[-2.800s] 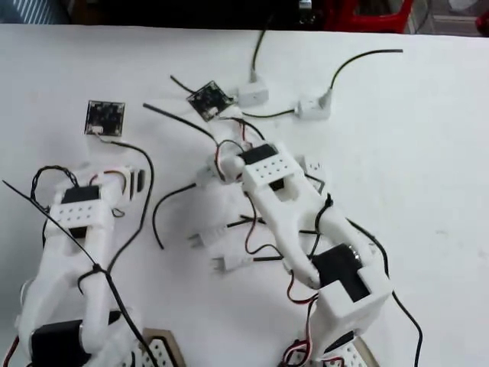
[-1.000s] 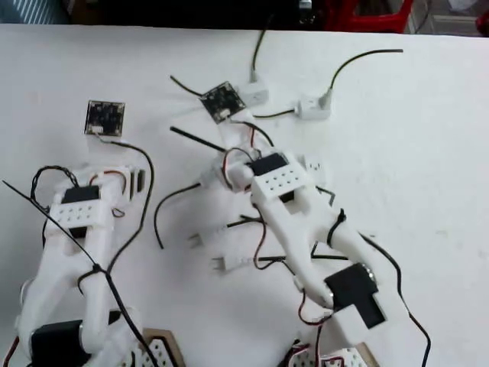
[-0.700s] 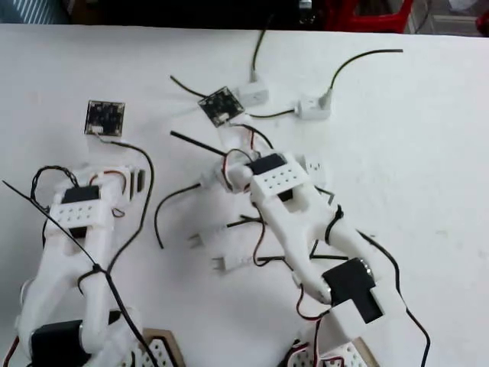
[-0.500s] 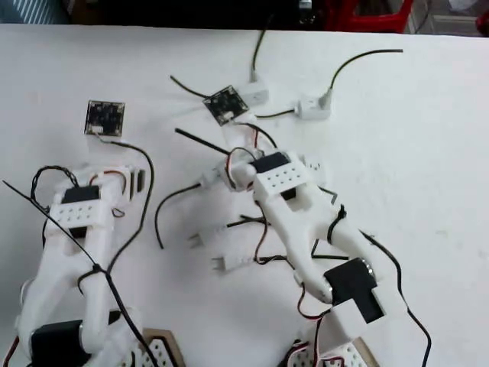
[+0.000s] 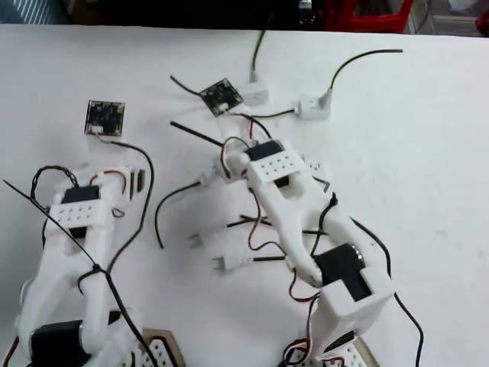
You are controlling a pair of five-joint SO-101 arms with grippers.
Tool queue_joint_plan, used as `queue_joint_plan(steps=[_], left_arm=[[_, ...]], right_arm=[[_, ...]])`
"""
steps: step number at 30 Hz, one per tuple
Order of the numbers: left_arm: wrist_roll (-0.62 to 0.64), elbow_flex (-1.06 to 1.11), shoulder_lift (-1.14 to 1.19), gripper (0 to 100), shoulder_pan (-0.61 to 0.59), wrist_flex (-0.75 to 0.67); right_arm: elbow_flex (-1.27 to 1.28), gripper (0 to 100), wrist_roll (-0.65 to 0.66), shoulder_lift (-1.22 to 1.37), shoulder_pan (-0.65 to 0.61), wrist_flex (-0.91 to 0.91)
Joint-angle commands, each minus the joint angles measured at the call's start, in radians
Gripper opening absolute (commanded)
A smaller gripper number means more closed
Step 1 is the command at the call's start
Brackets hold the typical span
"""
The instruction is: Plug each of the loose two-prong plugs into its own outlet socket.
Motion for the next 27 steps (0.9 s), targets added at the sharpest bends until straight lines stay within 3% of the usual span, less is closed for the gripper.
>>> queue_joint_plan(steps=[1,16,27], left_arm=[[0.008,-0.005,-0.041,21,-0.007,-0.025],[0.008,-0.005,-0.041,21,-0.007,-0.025],[0.008,-0.005,-0.041,21,-0.007,-0.026]], right_arm=[[-0.064,1.6,0.003,0.007,-0.005,0.093],[-0.123,1.6,0.009,0.015,-0.012,0.159],[-0.430,1.6,0.002,0.179,-0.012,0.450]])
